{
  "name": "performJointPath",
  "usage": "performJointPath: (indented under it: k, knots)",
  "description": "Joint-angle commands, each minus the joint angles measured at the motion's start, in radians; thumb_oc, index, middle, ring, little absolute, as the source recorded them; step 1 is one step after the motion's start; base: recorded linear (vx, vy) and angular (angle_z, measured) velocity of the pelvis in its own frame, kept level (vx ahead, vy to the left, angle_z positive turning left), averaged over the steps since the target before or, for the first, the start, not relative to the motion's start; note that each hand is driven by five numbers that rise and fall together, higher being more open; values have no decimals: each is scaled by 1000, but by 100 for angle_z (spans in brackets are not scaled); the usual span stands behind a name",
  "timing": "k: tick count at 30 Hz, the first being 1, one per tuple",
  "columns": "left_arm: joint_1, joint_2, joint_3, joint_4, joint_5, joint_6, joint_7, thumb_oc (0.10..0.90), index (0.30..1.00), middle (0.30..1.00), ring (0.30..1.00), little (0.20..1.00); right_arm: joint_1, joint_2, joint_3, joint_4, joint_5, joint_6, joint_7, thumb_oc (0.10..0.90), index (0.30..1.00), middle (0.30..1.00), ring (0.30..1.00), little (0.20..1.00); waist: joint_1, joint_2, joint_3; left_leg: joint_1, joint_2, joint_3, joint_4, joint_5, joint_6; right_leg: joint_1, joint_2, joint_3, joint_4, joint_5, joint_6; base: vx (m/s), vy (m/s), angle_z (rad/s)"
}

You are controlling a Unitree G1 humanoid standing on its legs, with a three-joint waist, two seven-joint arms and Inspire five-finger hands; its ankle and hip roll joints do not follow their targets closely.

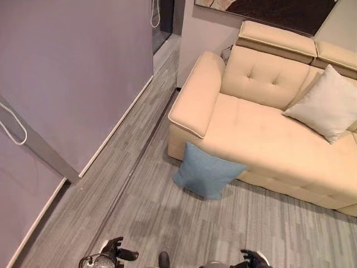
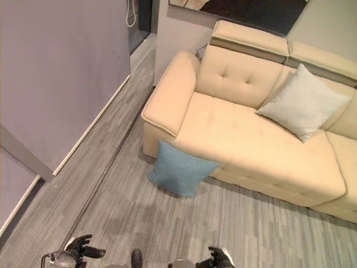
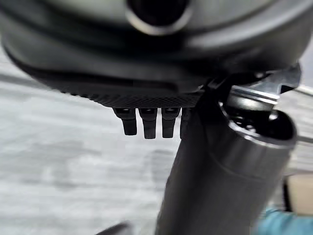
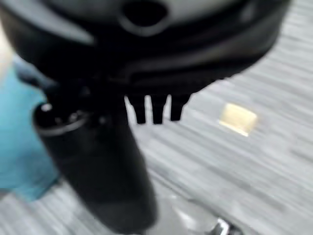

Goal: Pick up all the scattered cushions and arrange them neatly on the sofa.

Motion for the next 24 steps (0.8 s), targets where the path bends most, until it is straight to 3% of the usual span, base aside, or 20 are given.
performJointPath:
  k: [1,3,9,10,12,14,16,18,19,22,24]
  knots:
    - [25,15,5,1,7,-15,3,800,900,900,900,900,-23,-30,-2,-4,-3,-17,-10,800,900,900,900,900,-3,-25,5,-32,33,-94,98,-116,-63,43,67,-25,-371,194,-20,362,-74,-16]
    - [17,15,-1,4,26,-13,-2,800,900,900,900,900,-20,-41,-5,1,-8,-14,-7,800,900,900,900,900,-16,-23,8,3,33,-102,88,-136,-72,42,83,-18,-430,213,-6,282,-78,-10]
    - [14,-2,-29,0,47,-17,-8,800,900,900,900,900,4,-46,-13,11,8,-17,-13,800,900,900,900,900,-27,-36,-25,27,43,-92,116,-169,-105,131,115,-13,-531,208,-37,162,-110,36]
    - [17,-7,-30,5,51,-16,-14,800,900,900,900,900,10,-47,-24,17,21,-19,-11,800,900,900,900,900,-34,-34,-40,29,61,-82,137,-154,-129,163,134,-4,-558,203,-47,162,-167,39]
    - [19,-10,-33,5,54,-15,-19,800,900,900,900,900,17,-45,-23,17,28,-23,-9,800,900,900,900,900,-35,-39,-38,5,84,-65,227,-141,-156,196,145,-1,-583,199,-62,94,-160,9]
    - [11,-13,-38,-3,48,-14,-20,800,900,900,900,900,13,-48,-25,14,38,-27,-10,800,900,900,900,900,-32,-51,-14,-76,113,-52,394,-87,-181,226,144,7,-604,195,-83,9,-138,-27]
    - [5,-18,-42,-3,41,-10,-15,800,900,900,900,900,5,-52,-24,11,50,-25,-13,800,900,900,900,900,-20,-60,10,-159,119,-58,507,-63,-171,249,145,15,-618,191,-102,32,-92,-15]
    - [12,-20,-41,1,34,-9,-12,800,900,900,900,900,7,-55,-18,9,47,-24,-14,800,900,900,900,900,-10,-60,9,-198,90,-78,476,-87,-157,254,142,27,-624,188,-98,111,4,-34]
    - [20,-23,-38,9,35,-8,-12,800,900,900,900,900,11,-57,-14,14,40,-26,-16,800,900,900,900,900,-4,-58,1,-200,67,-87,384,-121,-148,263,140,33,-633,179,-86,189,52,-56]
    - [28,-24,-32,21,36,-8,-11,800,900,900,900,900,12,-60,-15,16,37,-28,-19,800,900,900,900,900,9,-44,-4,-217,32,-119,249,-68,-153,284,160,59,-641,166,-81,158,52,-31]
    - [33,-26,-34,22,28,-13,-12,800,900,900,900,900,12,-61,-11,14,36,-30,-23,800,900,900,900,900,22,-38,3,-260,7,-151,241,-28,-159,297,173,82,-640,157,-82,116,44,-23]
